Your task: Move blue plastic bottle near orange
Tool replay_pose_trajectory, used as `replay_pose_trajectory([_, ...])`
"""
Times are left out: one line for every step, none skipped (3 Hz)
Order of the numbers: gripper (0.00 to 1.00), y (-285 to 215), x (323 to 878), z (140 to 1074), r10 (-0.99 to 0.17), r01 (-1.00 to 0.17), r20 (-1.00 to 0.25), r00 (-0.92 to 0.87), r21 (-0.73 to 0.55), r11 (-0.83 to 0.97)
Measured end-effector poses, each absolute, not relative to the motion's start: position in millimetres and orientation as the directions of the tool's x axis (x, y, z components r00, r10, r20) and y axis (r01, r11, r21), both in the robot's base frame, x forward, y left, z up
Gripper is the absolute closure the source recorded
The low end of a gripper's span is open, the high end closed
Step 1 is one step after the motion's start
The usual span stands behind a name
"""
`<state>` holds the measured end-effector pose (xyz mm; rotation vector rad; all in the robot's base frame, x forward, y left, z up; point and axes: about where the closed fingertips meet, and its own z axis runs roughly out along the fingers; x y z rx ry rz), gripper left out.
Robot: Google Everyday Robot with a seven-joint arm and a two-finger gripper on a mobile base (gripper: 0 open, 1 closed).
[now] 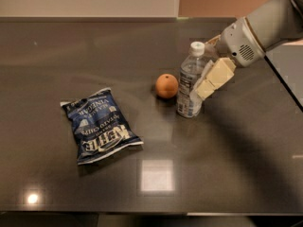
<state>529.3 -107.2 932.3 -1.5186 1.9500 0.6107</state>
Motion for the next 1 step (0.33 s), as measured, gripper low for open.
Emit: replay_pose_trajectory([0.00,-107.1,529.3,932.4,-0.700,-0.970,-0.691,-0.177,0.001,0.244])
